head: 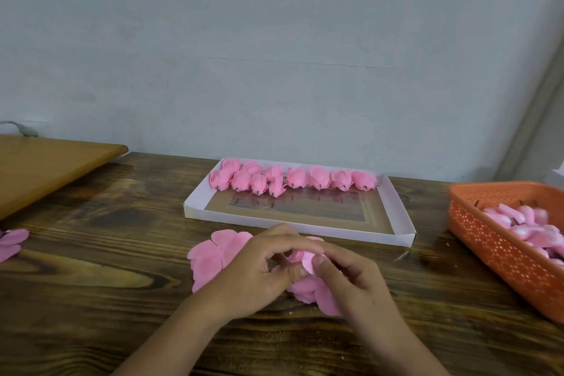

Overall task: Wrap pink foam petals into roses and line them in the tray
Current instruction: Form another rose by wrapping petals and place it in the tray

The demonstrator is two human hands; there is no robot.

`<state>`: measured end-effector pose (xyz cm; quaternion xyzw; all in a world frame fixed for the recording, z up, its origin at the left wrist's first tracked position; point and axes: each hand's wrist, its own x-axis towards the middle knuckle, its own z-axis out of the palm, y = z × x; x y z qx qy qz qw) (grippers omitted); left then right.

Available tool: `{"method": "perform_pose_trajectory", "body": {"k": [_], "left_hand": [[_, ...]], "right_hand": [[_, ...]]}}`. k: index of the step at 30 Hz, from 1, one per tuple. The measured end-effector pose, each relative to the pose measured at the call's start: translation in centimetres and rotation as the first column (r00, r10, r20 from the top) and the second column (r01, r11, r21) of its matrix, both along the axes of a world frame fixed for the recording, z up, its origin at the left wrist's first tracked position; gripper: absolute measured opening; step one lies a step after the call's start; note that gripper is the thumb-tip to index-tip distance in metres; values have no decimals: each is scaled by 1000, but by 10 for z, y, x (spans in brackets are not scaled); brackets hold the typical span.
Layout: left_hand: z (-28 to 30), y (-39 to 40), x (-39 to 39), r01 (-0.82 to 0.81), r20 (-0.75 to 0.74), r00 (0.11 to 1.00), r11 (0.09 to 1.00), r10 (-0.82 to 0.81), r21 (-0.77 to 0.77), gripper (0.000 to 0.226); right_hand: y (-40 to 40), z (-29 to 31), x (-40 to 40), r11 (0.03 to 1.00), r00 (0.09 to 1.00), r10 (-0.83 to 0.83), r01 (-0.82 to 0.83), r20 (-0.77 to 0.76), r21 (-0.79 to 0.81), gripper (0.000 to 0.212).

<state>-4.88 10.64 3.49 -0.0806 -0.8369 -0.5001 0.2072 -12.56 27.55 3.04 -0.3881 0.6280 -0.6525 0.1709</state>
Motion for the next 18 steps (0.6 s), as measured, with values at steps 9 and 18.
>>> {"method": "perform_pose_trajectory", "body": {"k": [9, 18], "left_hand": [[-3, -3, -6, -155, -43, 985, 964, 168, 218, 37], [-2, -4, -9, -221, -46, 967, 916, 250, 334, 46]], "right_hand": [[7, 8, -5, 993, 983, -90, 102, 160, -65, 22], [7, 3, 6, 967, 937, -250, 254, -242, -14, 47]]}}
